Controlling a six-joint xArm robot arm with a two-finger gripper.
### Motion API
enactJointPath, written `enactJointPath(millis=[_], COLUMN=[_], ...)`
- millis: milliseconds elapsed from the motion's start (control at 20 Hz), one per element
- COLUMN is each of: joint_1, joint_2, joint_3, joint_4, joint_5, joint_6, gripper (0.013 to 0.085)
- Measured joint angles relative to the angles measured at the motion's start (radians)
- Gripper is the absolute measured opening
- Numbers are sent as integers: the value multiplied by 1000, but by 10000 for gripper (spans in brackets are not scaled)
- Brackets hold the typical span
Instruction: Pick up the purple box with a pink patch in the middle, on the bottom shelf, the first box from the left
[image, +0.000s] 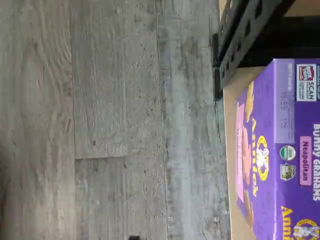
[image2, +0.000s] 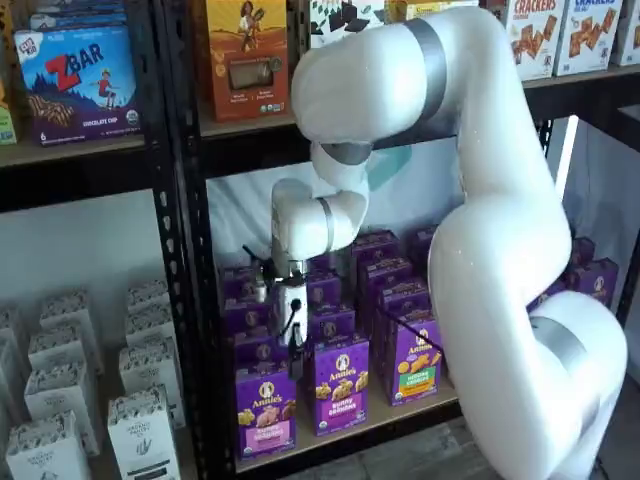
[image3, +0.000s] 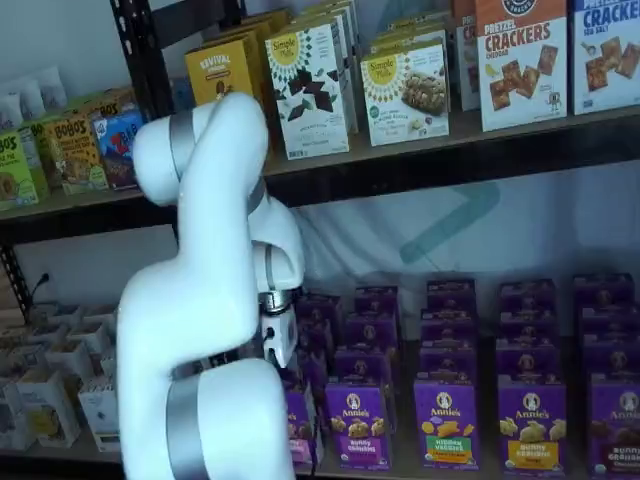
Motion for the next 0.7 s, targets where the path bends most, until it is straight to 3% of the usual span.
enactJointPath(millis=[100,700], joint_1=[4,13], joint_2=[3,60], joint_3=[8,-40], joint_4=[-1,5], joint_5=[-42,-95], joint_6=[3,6], gripper=[850,850])
